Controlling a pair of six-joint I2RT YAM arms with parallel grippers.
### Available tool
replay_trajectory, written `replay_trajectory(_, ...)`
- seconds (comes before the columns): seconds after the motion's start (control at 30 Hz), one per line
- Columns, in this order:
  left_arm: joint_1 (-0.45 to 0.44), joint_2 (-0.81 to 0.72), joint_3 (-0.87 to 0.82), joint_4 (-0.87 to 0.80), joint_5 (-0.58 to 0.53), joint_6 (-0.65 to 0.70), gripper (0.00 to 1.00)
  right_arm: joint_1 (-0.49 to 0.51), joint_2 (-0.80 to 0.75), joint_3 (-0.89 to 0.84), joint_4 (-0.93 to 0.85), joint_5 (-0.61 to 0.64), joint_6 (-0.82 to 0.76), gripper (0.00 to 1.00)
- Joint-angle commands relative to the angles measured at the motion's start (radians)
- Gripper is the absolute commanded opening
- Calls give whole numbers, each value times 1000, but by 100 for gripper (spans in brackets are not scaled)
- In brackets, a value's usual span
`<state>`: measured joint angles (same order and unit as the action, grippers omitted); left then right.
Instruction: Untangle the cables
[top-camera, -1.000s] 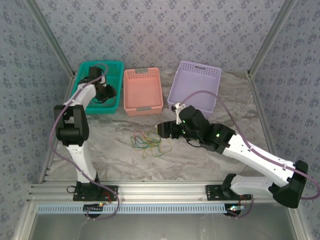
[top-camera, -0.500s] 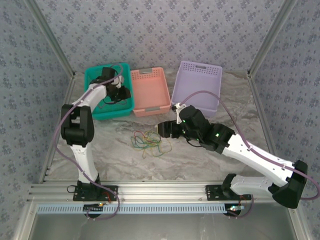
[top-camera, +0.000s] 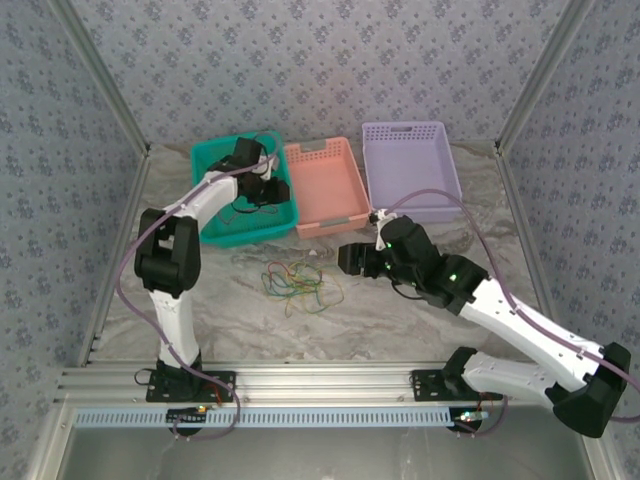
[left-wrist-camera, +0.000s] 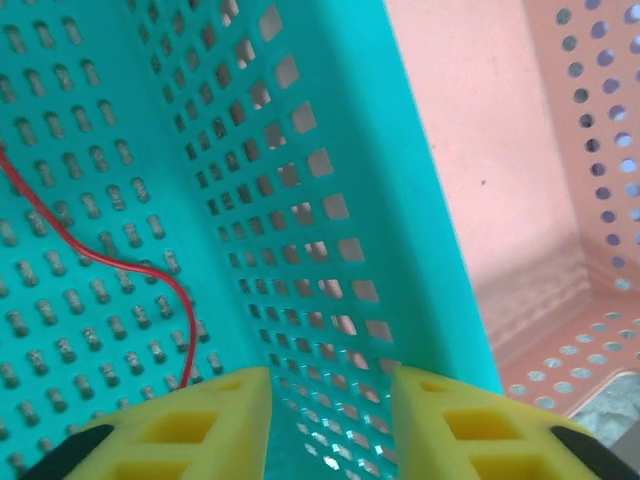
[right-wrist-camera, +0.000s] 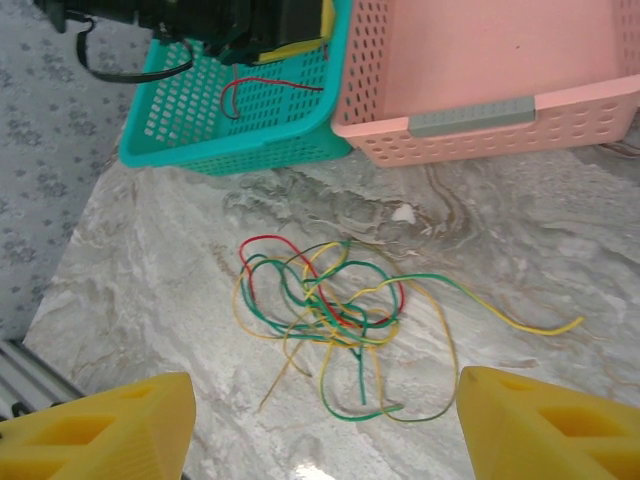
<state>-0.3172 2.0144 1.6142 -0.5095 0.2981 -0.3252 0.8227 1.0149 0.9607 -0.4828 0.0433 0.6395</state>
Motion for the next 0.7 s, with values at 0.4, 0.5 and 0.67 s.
replay_trajectory(0.4,-145,-631,-282,-184,-418,-237,59,77,186,-147,81,95,156,49)
replay_trajectory(0.5,-239,-791,-507,-179,-434,-328,54,123,233,-151,142,104,185,49)
replay_trajectory(0.67,-350,-976,-849,-19,-395,-391,47,174,357,-113,233,85,185,58)
